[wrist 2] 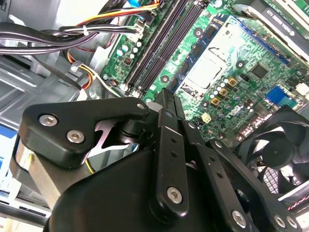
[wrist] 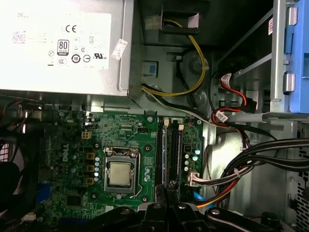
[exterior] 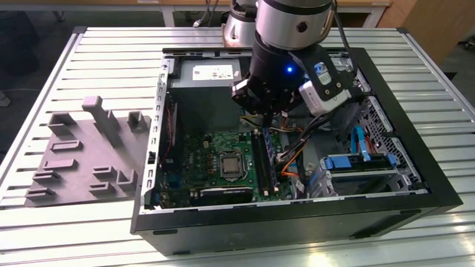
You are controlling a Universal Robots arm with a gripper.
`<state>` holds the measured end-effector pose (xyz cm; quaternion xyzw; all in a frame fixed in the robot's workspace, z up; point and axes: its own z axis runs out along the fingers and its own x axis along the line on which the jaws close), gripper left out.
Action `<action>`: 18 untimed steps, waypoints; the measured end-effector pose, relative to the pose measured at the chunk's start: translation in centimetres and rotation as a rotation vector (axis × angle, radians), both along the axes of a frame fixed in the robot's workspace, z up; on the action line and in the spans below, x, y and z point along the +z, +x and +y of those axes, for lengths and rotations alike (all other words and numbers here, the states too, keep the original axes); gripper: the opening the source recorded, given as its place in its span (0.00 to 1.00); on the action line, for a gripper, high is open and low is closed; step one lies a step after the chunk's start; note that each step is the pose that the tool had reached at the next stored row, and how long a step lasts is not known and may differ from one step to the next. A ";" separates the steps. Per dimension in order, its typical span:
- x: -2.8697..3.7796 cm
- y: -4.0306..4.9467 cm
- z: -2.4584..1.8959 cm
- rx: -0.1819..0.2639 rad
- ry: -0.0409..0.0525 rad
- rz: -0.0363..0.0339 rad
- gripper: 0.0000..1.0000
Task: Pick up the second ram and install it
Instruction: 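Insert the second ram into the second slot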
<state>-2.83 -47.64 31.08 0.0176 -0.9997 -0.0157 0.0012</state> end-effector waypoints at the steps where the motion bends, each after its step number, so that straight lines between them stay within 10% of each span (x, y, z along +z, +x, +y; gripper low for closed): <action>1: -0.02 0.00 0.00 0.000 0.0000 0.0000 0.12; 18: -0.49 0.01 0.00 -0.007 -0.0006 0.0000 0.12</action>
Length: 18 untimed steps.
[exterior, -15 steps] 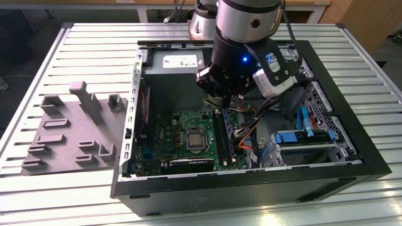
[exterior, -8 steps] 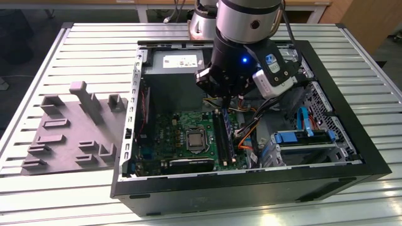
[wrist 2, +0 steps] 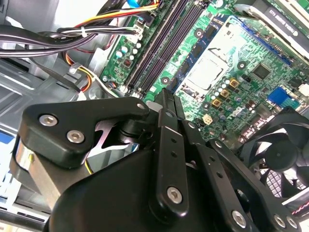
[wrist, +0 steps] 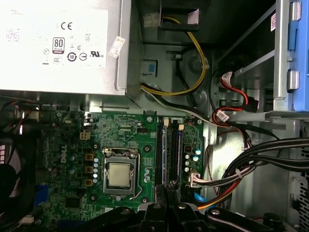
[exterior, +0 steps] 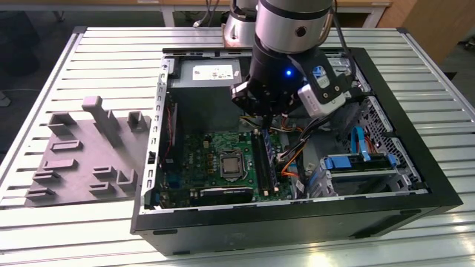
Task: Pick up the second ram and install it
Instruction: 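Insert the second ram into the second slot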
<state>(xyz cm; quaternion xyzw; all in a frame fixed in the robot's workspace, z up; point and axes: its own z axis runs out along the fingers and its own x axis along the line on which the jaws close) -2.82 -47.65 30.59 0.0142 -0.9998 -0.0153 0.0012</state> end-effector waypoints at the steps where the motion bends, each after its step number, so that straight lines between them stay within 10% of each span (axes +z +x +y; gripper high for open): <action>1: -0.05 0.00 0.00 -0.001 0.0001 0.0000 0.12; 12: -0.19 0.01 0.00 -0.004 0.0000 0.0000 0.12; 13: -1.70 0.03 0.00 -0.051 -0.0038 -0.0001 0.12; 18: -2.20 0.03 0.00 -0.059 -0.0044 -0.0001 0.12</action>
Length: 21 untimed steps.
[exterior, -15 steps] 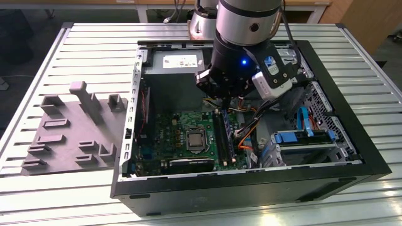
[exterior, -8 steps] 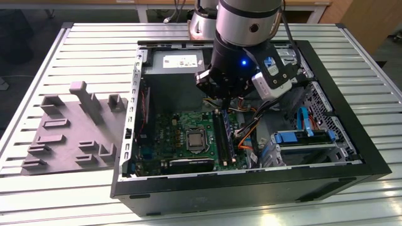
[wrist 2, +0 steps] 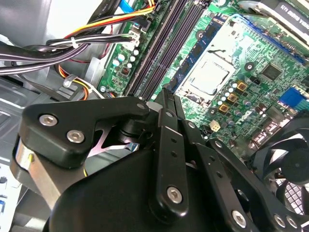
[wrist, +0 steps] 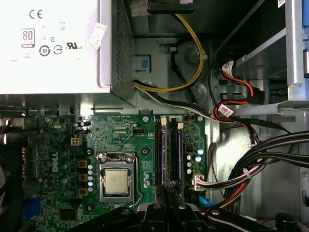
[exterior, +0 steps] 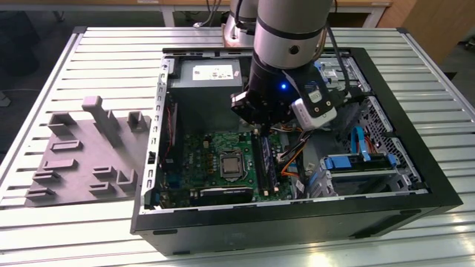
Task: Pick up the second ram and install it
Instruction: 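Insert the second ram into the second slot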
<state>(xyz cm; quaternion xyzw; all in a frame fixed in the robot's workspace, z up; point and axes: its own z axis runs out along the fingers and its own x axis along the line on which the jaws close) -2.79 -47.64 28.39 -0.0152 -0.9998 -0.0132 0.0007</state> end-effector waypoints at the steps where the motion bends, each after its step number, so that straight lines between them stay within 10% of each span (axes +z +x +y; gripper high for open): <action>1: -0.03 0.00 0.00 0.000 0.0000 0.0000 0.12; 21: -1.44 0.00 0.00 0.000 -0.0001 0.0000 0.12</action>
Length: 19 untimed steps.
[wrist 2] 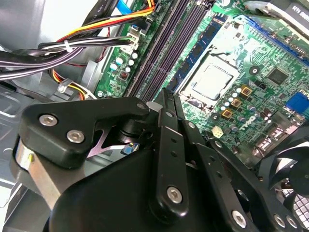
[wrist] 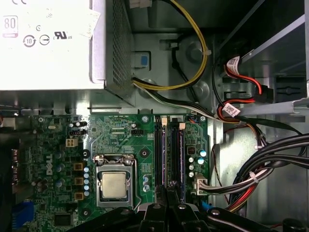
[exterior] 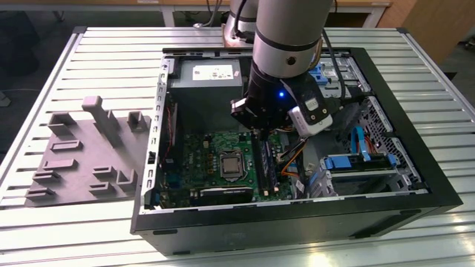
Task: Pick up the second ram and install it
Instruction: 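Insert the second ram into the second slot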
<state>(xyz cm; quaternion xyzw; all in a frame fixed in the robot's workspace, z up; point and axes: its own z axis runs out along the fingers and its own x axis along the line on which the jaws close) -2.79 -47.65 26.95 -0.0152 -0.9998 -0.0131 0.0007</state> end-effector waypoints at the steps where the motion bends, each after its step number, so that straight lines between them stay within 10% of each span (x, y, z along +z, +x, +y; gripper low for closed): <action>1: -0.02 0.00 0.00 0.000 0.0000 0.0000 0.12; 19: -0.54 0.00 0.00 0.000 0.0001 0.0000 0.12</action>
